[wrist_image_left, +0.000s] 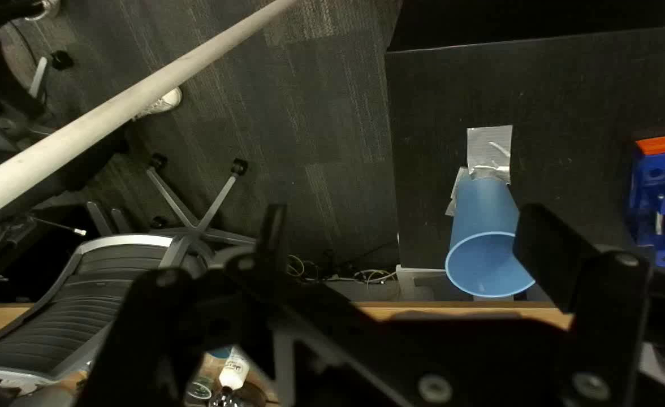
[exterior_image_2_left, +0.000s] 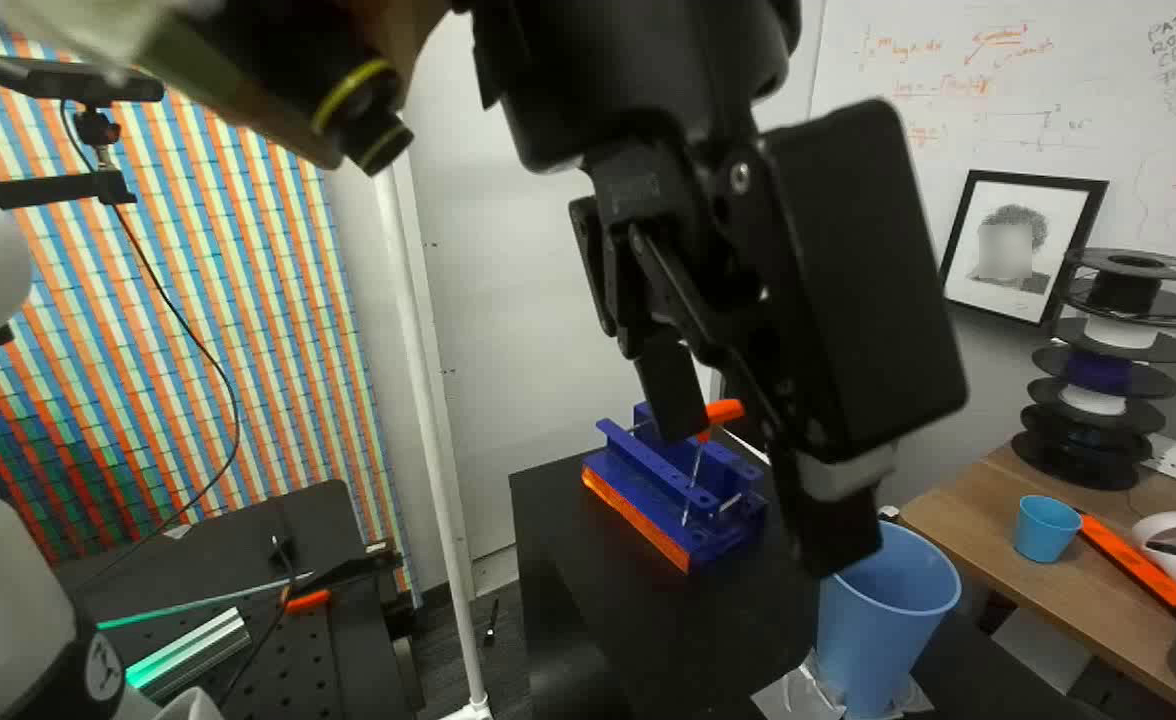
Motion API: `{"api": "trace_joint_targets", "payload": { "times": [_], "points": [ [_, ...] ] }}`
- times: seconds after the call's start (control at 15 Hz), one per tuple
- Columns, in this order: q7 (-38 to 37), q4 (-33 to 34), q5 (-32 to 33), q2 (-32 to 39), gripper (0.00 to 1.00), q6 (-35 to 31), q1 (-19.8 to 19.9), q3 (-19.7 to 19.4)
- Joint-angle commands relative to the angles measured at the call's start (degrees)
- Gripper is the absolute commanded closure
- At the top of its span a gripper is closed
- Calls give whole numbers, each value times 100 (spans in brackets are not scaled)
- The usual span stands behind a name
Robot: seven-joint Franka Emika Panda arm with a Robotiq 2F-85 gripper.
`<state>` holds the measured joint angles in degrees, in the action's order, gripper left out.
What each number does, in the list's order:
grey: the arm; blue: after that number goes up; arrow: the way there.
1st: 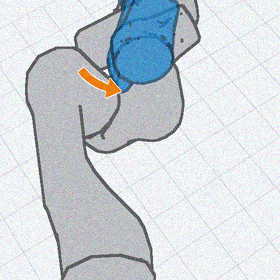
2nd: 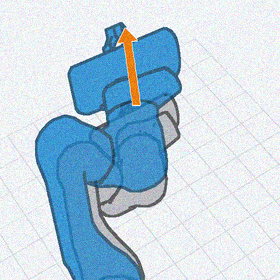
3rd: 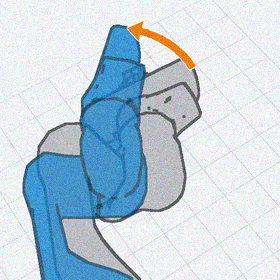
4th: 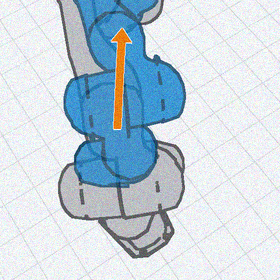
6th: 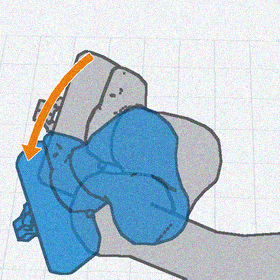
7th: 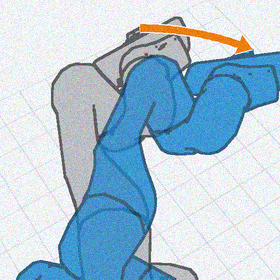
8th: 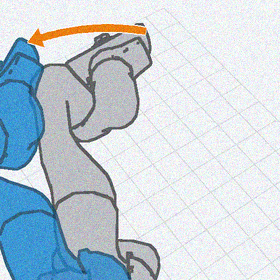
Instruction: Put the orange object into the cup
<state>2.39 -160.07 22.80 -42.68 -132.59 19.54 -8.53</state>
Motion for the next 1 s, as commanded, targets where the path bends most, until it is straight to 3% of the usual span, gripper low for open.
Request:
{"api": "trace_joint_targets", "payload": {
  "times": [0.0,0.4,0.47,0.73,0.93],
  "points": [
    [6,23,-12,-5,0,27,-3,6],
    [6,34,-12,-6,0,27,-3,6],
    [-106,103,85,138,0,-269,-8,92],
    [50,671,-341,1109,0,-1179,-735,174],
    [530,1095,-1161,2038,0,-1706,-1626,51]
  ]
}}
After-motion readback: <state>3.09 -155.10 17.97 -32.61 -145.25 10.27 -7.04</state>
